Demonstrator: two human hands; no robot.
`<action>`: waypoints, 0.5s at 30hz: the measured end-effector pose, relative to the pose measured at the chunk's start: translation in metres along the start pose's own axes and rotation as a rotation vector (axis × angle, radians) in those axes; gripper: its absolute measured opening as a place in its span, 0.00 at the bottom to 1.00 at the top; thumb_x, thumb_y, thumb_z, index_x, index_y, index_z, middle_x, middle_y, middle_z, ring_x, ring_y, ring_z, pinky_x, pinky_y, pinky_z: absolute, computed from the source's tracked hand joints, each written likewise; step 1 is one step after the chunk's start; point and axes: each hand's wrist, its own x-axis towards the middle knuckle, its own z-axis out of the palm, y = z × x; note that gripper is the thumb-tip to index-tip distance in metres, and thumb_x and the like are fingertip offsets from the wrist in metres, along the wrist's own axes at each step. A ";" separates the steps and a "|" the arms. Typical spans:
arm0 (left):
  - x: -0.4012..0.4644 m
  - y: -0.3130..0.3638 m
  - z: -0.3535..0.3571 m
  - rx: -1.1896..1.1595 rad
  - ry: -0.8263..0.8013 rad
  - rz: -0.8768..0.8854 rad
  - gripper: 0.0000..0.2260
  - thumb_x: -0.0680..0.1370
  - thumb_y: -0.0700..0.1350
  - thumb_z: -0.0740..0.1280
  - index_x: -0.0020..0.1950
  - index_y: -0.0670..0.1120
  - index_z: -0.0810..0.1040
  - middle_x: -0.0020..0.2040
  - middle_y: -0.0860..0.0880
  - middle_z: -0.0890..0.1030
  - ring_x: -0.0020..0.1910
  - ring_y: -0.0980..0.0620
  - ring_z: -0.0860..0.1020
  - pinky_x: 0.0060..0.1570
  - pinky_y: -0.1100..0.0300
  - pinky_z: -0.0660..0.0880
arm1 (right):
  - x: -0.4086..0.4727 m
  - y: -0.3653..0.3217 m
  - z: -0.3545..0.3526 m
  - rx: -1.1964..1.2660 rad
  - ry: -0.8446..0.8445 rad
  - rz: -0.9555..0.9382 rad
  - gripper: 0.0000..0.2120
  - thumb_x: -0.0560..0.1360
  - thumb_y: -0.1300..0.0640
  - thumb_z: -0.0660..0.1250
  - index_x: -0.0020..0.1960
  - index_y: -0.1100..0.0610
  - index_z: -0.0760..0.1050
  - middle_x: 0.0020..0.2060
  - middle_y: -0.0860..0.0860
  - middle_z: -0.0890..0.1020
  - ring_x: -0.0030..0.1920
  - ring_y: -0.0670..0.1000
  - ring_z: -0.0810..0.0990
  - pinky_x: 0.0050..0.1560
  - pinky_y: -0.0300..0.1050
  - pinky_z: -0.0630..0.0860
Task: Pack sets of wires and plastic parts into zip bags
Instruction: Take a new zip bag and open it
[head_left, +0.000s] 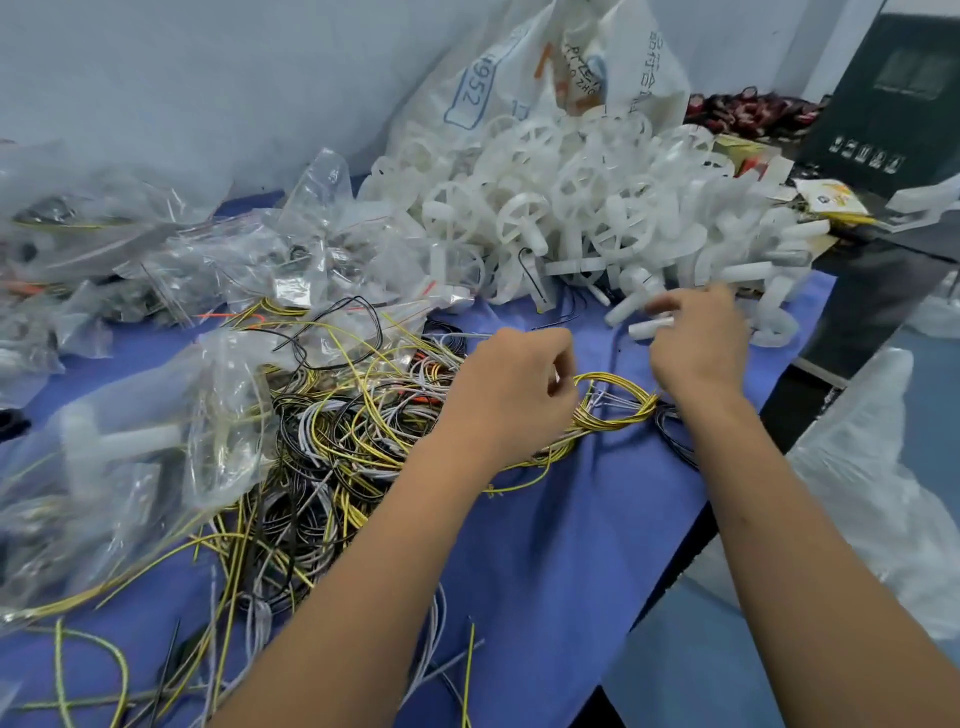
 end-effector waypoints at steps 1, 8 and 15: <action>-0.002 0.000 -0.005 -0.002 0.038 0.003 0.03 0.74 0.41 0.68 0.42 0.49 0.77 0.29 0.55 0.72 0.35 0.46 0.75 0.39 0.48 0.76 | -0.001 0.000 -0.004 0.035 0.028 -0.002 0.19 0.76 0.70 0.63 0.58 0.54 0.84 0.62 0.59 0.76 0.59 0.63 0.77 0.53 0.49 0.73; -0.020 -0.021 -0.079 0.319 0.377 -0.096 0.01 0.73 0.44 0.68 0.42 0.49 0.79 0.33 0.53 0.78 0.39 0.45 0.78 0.36 0.54 0.74 | -0.037 -0.067 -0.009 0.326 0.197 -0.100 0.18 0.74 0.66 0.62 0.57 0.52 0.84 0.52 0.54 0.85 0.54 0.57 0.82 0.54 0.50 0.77; -0.071 -0.071 -0.153 0.768 0.307 -0.596 0.16 0.68 0.41 0.74 0.55 0.49 0.81 0.59 0.41 0.73 0.63 0.38 0.67 0.59 0.54 0.64 | -0.099 -0.196 0.027 1.063 -0.239 0.043 0.21 0.74 0.68 0.69 0.63 0.53 0.78 0.46 0.54 0.84 0.41 0.50 0.84 0.45 0.47 0.81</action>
